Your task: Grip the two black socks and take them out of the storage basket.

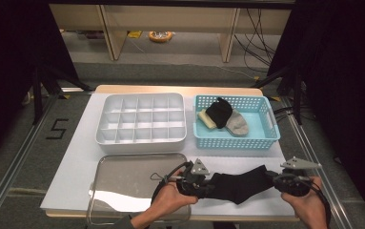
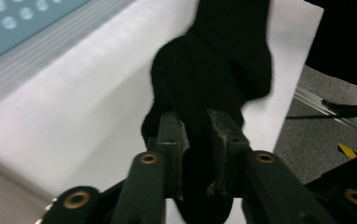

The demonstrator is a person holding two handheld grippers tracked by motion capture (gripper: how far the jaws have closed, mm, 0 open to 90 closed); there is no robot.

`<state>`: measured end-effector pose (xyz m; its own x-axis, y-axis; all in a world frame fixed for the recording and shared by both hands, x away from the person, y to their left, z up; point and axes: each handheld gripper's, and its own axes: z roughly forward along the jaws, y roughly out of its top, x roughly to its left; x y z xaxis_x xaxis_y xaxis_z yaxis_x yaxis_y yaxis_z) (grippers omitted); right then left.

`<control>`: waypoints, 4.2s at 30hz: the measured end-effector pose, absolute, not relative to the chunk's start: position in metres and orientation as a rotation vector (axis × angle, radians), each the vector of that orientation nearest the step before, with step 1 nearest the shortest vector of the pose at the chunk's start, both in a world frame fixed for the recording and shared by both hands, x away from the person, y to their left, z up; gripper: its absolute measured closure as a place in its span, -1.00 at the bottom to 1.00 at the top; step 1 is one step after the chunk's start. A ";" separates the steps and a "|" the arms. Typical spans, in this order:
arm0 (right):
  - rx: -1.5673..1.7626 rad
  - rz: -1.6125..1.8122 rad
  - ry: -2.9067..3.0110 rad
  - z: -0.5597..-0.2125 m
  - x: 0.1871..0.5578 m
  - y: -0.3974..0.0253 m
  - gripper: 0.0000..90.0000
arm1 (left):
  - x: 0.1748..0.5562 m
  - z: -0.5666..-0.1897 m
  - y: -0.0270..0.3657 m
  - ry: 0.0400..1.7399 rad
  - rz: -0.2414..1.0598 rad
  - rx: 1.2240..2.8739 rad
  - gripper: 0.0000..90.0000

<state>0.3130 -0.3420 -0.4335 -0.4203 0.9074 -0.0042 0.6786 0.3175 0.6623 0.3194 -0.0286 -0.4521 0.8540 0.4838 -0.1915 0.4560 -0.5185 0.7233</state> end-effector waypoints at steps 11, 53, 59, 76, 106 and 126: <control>1.509 0.723 2.207 -0.461 0.330 -0.355 0.78 | 0.333 -0.447 -0.003 0.777 0.066 2.125 0.15; 1.608 0.738 2.179 -0.471 0.316 -0.351 0.36 | 0.329 -0.472 -0.001 0.749 0.213 2.203 0.88; 1.507 0.706 2.225 -0.468 0.319 -0.352 0.85 | 0.334 -0.475 0.002 0.770 0.189 2.189 0.88; 1.510 0.686 2.182 -0.464 0.336 -0.366 0.79 | 0.331 -0.479 -0.012 0.725 0.198 2.219 0.87; 1.387 0.993 2.095 -0.398 0.360 -0.320 0.02 | 0.298 -0.455 0.046 0.806 0.129 2.127 -0.21; 1.311 0.882 2.177 -0.371 0.451 -0.271 0.12 | 0.277 -0.464 0.080 0.850 0.165 2.121 -0.27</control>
<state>0.4508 -0.2712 -0.3707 -0.4489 0.8922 -0.0494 0.6061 0.3446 0.7169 0.2768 0.0801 -0.4636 0.7629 0.6242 -0.1682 0.5158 -0.4310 0.7404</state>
